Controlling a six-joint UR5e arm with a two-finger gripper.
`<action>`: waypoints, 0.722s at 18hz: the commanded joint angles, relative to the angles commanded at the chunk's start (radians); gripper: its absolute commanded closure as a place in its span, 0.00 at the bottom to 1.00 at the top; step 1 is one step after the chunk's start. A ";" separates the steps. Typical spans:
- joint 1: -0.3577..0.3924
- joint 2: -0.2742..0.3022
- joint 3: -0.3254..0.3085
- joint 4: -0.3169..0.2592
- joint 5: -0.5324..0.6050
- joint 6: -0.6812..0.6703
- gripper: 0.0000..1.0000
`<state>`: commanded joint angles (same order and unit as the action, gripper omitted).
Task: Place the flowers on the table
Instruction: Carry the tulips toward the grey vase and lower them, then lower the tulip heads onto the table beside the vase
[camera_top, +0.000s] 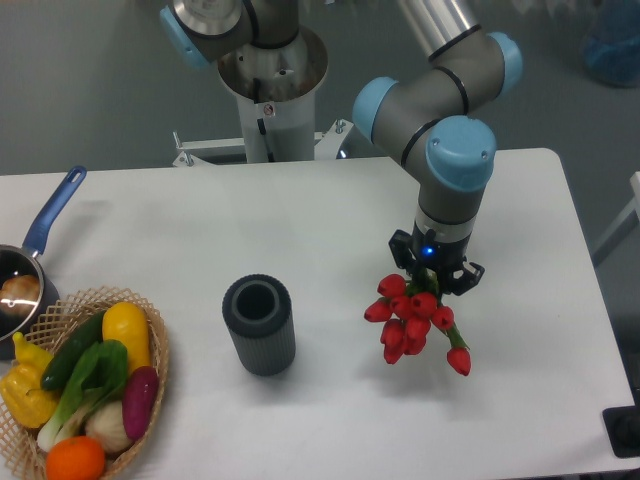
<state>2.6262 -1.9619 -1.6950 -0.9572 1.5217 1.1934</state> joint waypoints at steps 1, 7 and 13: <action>0.000 -0.005 -0.002 0.000 -0.002 0.000 0.52; -0.011 -0.029 -0.005 0.008 -0.008 -0.002 0.52; -0.018 -0.043 -0.005 0.008 -0.008 -0.009 0.52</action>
<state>2.6078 -2.0049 -1.6997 -0.9495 1.5140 1.1842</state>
